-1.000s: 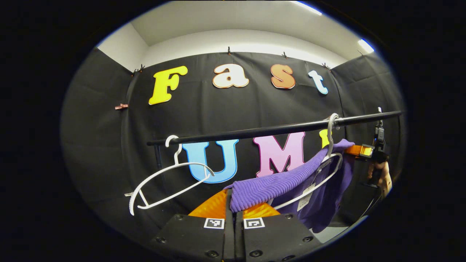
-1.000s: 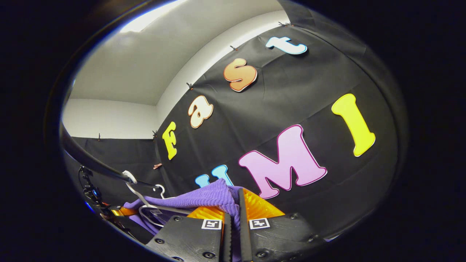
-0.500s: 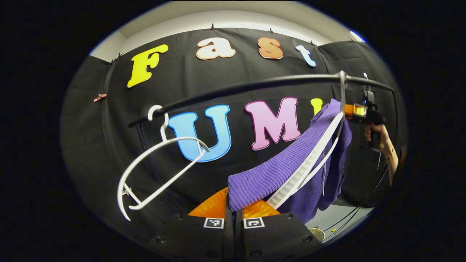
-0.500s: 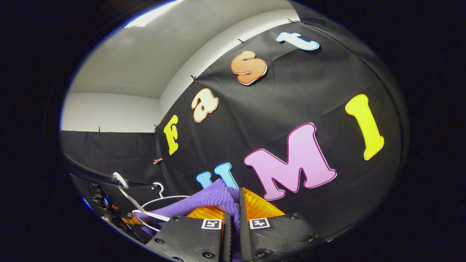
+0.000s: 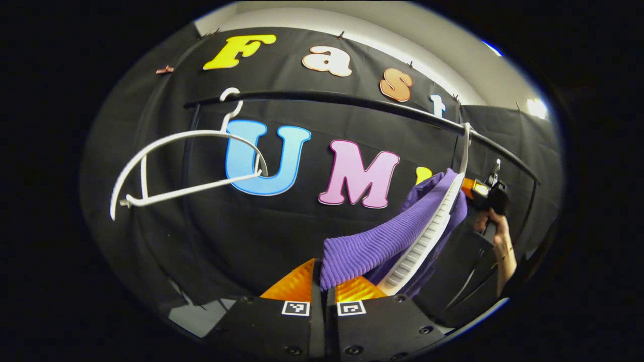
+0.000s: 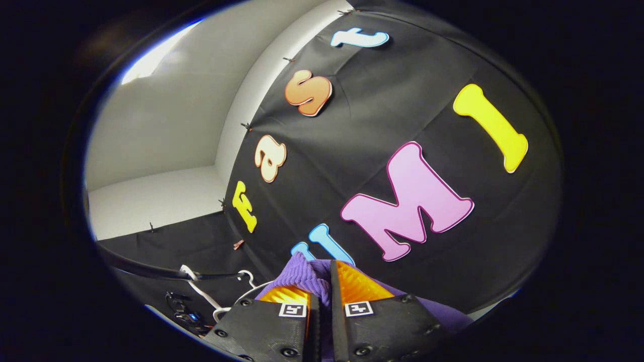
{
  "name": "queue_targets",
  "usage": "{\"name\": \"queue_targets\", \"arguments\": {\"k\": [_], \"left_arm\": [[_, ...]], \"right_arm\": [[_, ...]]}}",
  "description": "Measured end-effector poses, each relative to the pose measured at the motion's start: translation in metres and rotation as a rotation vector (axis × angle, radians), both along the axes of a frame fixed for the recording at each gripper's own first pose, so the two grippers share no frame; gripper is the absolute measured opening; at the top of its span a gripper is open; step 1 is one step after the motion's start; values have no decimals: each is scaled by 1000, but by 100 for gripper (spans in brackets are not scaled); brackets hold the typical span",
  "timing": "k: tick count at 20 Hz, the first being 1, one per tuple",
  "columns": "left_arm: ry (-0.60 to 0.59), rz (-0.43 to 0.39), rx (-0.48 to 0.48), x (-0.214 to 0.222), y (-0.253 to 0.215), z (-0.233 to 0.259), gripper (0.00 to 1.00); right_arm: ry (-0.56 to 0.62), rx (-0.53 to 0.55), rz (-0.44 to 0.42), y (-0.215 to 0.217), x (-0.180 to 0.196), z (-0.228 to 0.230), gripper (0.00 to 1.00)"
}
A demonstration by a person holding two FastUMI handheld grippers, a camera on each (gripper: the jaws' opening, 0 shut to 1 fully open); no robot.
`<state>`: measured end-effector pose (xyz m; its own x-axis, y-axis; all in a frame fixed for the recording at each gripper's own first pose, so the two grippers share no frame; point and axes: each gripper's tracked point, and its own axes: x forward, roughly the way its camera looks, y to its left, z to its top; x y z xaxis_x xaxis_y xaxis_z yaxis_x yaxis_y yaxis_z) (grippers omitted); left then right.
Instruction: Grasp the clothes on the hanger with both hands and then place them into the laundry hamper below.
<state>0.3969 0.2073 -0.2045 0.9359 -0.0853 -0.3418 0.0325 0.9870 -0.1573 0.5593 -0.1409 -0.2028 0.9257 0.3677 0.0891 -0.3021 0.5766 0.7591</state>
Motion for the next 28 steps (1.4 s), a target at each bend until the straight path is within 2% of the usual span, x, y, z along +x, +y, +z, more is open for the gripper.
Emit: {"name": "queue_targets", "arguments": {"k": [1,3,5,7,8,11,13,15,18,21,25,28], "left_arm": [[21,-15,-60,1,-3,-6,5],[56,-49,-201,1,-19,-21,5],[60,-30,-290,2,-23,-37,5],[95,12,-236,1,-23,-63,5],[111,21,-215,2,-26,-72,5],[104,79,-223,0,-32,-80,5],[101,127,-178,-3,-39,-82,5],[122,165,-86,-11,-49,-91,5],[183,175,-109,-18,-77,-112,5],[269,200,-36,-33,-87,-141,5],[333,170,-62,-38,-108,-164,5],[357,147,-57,-47,-124,-173,5]], "right_arm": [[5,12,4,-1,-2,-1,13],[61,81,29,2,-5,-9,13],[95,76,31,3,-7,-18,13],[130,15,23,2,-8,-37,13],[142,20,27,3,-8,-43,13],[167,9,-21,-12,-7,-60,13],[202,-75,-76,-27,-9,-86,13],[268,-191,-121,-40,-17,-124,13],[398,-330,-122,-38,-35,-184,13],[503,-386,-23,-3,-76,-229,13],[566,-431,200,71,-141,-261,13],[590,-437,320,111,-181,-263,14]]}}
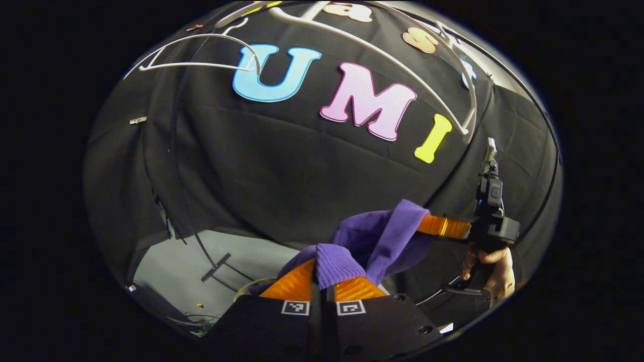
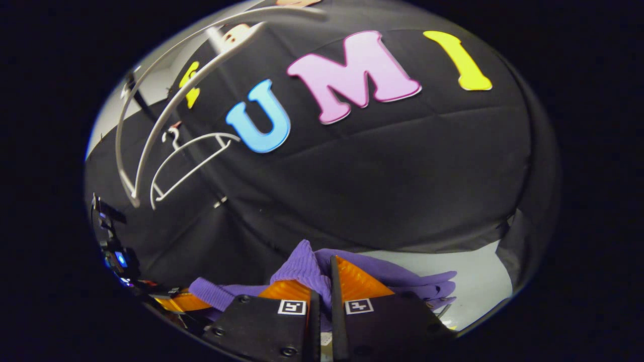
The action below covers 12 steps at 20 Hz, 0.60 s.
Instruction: Grasp the clothes on the hanger with both hands and then place them into the laundry hamper below.
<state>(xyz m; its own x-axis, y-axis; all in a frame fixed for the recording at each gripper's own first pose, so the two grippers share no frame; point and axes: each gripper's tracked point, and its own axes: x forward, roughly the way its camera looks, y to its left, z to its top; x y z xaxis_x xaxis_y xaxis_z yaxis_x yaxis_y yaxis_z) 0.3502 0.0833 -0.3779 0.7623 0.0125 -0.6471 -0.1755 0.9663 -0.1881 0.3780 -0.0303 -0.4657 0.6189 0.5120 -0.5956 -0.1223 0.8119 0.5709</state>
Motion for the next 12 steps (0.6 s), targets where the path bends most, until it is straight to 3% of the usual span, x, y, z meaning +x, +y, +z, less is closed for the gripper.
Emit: {"name": "queue_targets", "arguments": {"k": [5,12], "left_arm": [[57,-40,16,-18,-17,-17,5],[150,-71,86,-32,-15,-44,5]], "right_arm": [[112,38,34,24,-54,-12,13],[138,-79,118,40,-85,-32,13]]}}
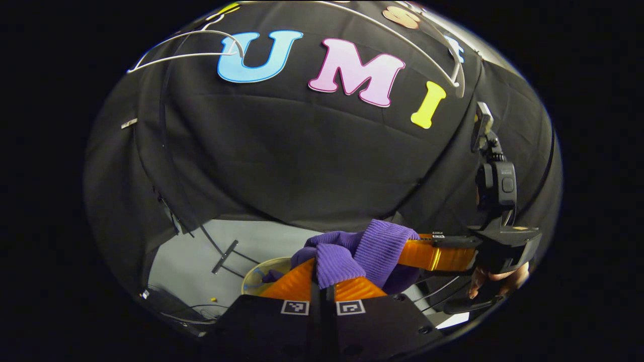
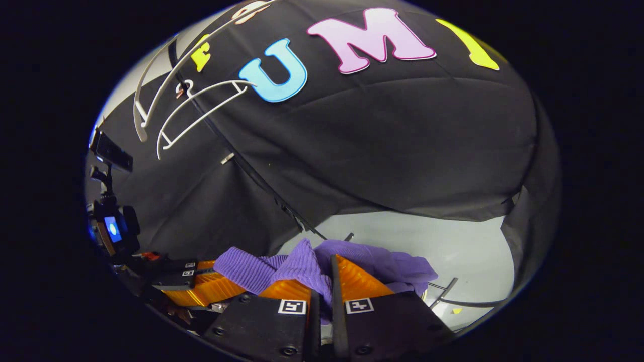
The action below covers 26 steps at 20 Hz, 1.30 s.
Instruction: Grasp the clothes on the hanger with both hands and then place them into the laundry hamper below.
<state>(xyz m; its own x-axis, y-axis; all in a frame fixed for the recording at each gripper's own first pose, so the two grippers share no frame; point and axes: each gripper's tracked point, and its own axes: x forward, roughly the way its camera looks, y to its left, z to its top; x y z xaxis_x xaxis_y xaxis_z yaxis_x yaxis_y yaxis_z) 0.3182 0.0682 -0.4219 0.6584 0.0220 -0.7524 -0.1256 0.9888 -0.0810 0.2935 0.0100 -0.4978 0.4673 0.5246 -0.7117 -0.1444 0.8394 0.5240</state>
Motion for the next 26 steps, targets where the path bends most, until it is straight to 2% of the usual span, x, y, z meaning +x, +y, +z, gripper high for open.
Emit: {"name": "queue_targets", "arguments": {"k": [7,8,9,10,13,15,16,26], "left_arm": [[86,14,-9,-29,11,-21,7],[107,9,-17,-38,10,-21,10],[115,8,-28,-38,10,-28,15],[115,14,-31,-40,11,-27,14],[103,44,-24,-46,18,-23,64],[112,61,3,-47,26,-25,98],[114,67,0,-49,28,-22,95],[84,79,-17,-50,31,-12,96]], "right_arm": [[57,-87,35,-10,-23,-21,13],[66,-116,46,-13,-26,-29,7],[68,-148,57,-17,-29,-35,31],[71,-159,61,-19,-31,-36,46],[78,-163,70,-21,-42,-30,100],[66,-173,82,-24,-44,-29,99],[63,-173,86,-25,-45,-28,99],[54,-163,69,-23,-44,-23,99]]}}
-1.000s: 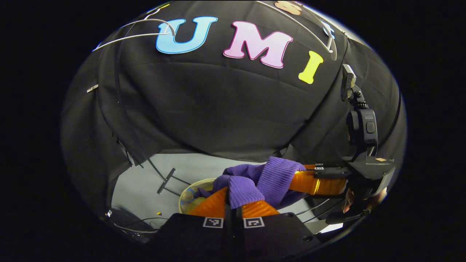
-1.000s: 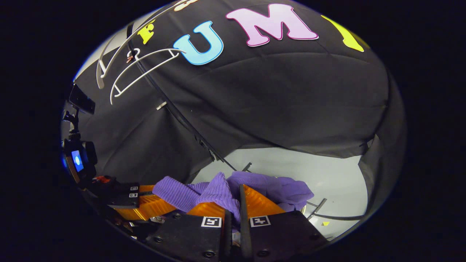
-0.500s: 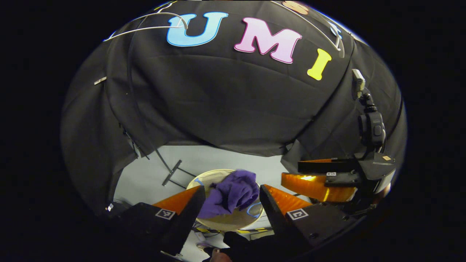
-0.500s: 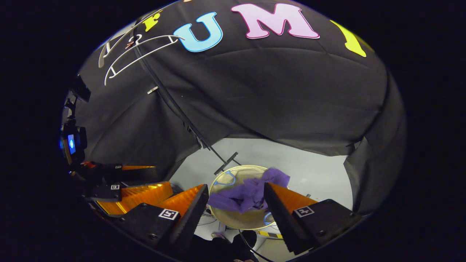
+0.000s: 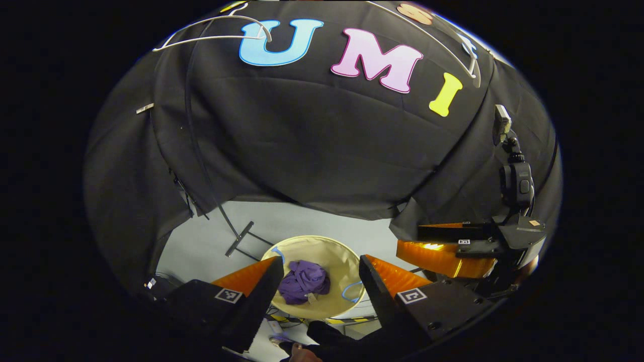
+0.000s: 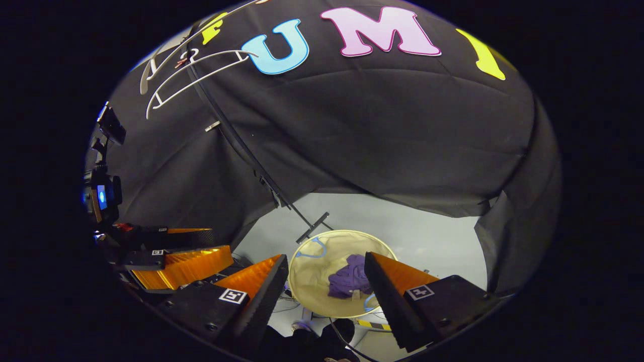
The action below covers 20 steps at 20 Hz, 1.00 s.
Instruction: Grasp the clothes on the hanger with both hands and then place them into the laundry hamper below.
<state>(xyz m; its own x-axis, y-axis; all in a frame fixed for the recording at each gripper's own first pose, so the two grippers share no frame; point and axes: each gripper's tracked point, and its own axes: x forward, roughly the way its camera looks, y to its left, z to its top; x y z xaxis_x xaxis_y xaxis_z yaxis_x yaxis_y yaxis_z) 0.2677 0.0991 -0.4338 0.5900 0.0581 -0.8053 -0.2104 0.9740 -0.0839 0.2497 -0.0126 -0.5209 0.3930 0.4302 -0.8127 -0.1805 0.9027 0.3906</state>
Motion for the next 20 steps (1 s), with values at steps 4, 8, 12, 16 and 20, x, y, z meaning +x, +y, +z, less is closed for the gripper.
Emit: {"name": "queue_targets", "arguments": {"k": [4,8,12,16,20], "left_arm": [[-33,-30,2,0,-2,14,96],[-89,-73,0,-3,-7,40,95],[-145,-131,-6,-20,-13,66,96],[-225,-223,-6,-50,-24,104,96],[-346,-302,25,-81,-31,149,95]], "right_arm": [[-26,2,-17,1,-4,14,99],[-74,-1,-54,3,-6,36,99],[-126,-10,-100,10,-19,67,99],[-224,-22,-139,22,-40,120,99],[-339,-25,-203,37,-66,181,99]]}}
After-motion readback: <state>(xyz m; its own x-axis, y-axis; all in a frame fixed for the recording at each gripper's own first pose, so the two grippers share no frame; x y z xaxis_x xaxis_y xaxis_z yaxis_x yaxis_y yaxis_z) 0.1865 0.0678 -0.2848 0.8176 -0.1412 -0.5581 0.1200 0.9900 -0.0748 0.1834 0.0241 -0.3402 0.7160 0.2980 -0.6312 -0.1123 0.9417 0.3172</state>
